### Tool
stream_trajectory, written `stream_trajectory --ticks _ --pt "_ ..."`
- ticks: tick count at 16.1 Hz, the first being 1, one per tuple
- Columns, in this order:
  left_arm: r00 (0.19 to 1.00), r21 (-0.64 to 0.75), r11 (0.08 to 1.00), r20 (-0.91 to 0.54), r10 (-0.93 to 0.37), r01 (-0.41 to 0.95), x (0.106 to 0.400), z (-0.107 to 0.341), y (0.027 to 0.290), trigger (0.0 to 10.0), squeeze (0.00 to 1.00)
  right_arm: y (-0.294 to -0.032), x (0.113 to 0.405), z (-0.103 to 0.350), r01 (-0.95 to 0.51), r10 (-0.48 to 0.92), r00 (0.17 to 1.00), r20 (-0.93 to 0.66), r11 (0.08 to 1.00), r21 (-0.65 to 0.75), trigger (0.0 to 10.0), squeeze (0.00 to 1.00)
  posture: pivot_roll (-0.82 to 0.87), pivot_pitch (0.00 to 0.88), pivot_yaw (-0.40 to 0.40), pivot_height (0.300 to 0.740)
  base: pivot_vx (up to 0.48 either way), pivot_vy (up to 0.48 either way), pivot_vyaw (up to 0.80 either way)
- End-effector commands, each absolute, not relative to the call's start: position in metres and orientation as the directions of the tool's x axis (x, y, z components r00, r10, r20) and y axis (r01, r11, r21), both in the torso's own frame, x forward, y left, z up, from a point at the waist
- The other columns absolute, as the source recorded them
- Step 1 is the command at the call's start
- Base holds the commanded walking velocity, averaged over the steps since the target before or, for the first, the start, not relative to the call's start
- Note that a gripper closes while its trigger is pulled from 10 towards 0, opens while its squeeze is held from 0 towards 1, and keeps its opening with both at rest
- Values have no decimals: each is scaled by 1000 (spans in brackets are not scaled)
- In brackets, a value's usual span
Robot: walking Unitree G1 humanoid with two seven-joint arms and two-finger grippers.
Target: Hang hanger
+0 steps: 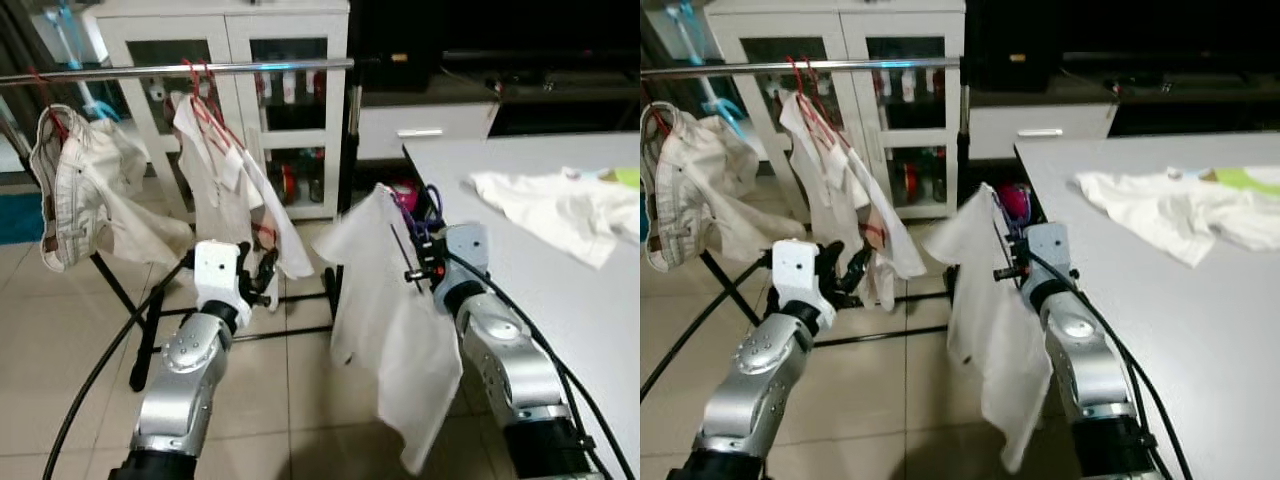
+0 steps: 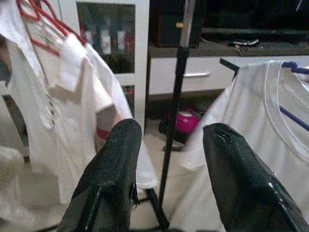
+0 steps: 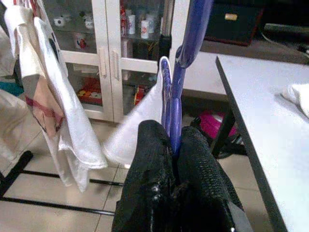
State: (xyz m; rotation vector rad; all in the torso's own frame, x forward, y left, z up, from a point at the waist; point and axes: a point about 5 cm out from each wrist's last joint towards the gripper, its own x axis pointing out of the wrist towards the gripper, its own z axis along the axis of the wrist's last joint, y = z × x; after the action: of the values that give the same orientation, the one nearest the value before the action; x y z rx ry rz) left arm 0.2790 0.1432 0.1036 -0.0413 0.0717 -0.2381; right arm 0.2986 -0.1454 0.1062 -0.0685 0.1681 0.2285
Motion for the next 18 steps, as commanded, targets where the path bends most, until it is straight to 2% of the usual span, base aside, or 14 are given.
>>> stream_trajectory --ticks 1,18 --pt "974 -35 977 -78 -214 212 280 101 149 10000 0 -137 302 116 -261 251 960 -127 963 -64 10000 0 -87 0 4 740 307 0 0" --pt "973 -36 976 -76 -217 214 279 98 144 10000 0 -134 303 116 -297 283 950 -133 949 -102 10000 0 -82 0 -16 740 307 0 0"
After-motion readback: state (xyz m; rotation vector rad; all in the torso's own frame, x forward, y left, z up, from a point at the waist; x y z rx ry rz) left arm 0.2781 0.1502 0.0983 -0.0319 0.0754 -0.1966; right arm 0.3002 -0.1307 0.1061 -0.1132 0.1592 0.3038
